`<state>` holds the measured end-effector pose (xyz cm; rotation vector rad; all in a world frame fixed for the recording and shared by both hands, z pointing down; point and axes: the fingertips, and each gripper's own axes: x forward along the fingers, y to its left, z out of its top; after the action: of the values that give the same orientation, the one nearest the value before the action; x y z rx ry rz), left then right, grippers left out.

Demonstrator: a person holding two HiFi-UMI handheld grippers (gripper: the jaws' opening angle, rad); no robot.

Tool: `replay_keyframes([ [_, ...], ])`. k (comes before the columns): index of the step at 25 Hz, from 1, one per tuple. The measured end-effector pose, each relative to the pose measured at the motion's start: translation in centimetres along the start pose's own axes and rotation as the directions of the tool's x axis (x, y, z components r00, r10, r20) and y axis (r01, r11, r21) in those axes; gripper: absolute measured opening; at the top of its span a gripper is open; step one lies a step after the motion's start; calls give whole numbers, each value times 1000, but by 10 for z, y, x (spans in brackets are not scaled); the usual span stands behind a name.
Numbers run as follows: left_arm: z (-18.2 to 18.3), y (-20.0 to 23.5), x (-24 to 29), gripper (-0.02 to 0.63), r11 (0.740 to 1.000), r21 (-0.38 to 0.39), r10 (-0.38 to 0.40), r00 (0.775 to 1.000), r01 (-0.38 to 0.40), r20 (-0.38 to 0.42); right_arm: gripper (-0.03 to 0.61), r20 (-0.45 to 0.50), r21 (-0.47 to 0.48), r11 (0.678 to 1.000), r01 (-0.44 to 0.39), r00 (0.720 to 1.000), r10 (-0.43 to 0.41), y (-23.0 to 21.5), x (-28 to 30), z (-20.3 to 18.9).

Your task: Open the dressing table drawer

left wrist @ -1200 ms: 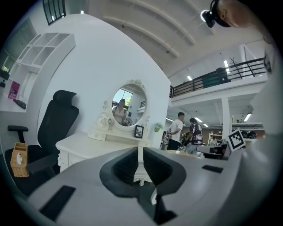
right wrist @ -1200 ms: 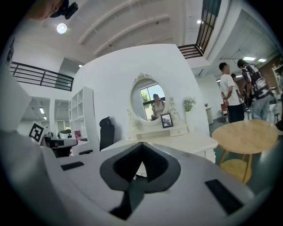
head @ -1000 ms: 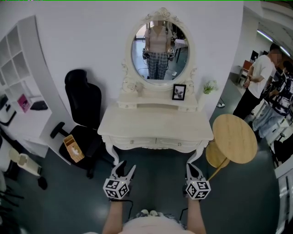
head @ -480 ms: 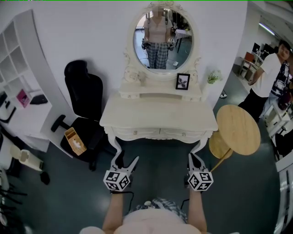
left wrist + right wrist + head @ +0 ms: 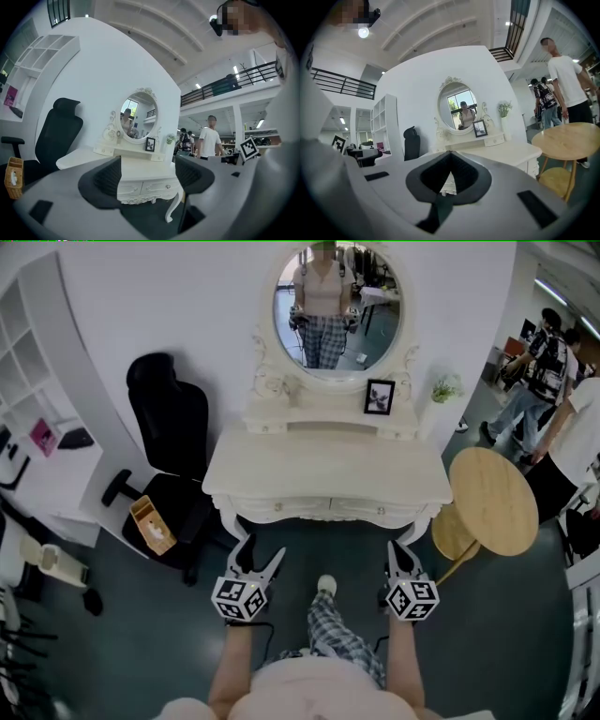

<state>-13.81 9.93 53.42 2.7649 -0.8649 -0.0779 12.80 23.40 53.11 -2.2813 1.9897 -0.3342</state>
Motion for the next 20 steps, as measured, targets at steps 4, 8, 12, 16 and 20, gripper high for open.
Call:
replay_keyframes([
  [4,-2,16,36,347,1000,-1,1,1000,-1,-3,16,2,-1,1000,-6,1000,6,-16,37,4],
  [8,3,37,85,347,1000,7,5,1000,-5,-5,15,5,-1,1000,-14,1000,14,-37,90,12],
  [12,13,62,137,348,999,8,34,999,-34,-6,15,8,7,999,-34,999,34,-56,151,27],
  [16,23,91,197,347,998,3,63,998,-63,-12,15,-5,7,998,-64,998,64,-74,217,43],
  [20,40,120,261,347,995,-1,98,995,-98,-3,15,-19,4,996,-91,996,91,-99,290,64],
])
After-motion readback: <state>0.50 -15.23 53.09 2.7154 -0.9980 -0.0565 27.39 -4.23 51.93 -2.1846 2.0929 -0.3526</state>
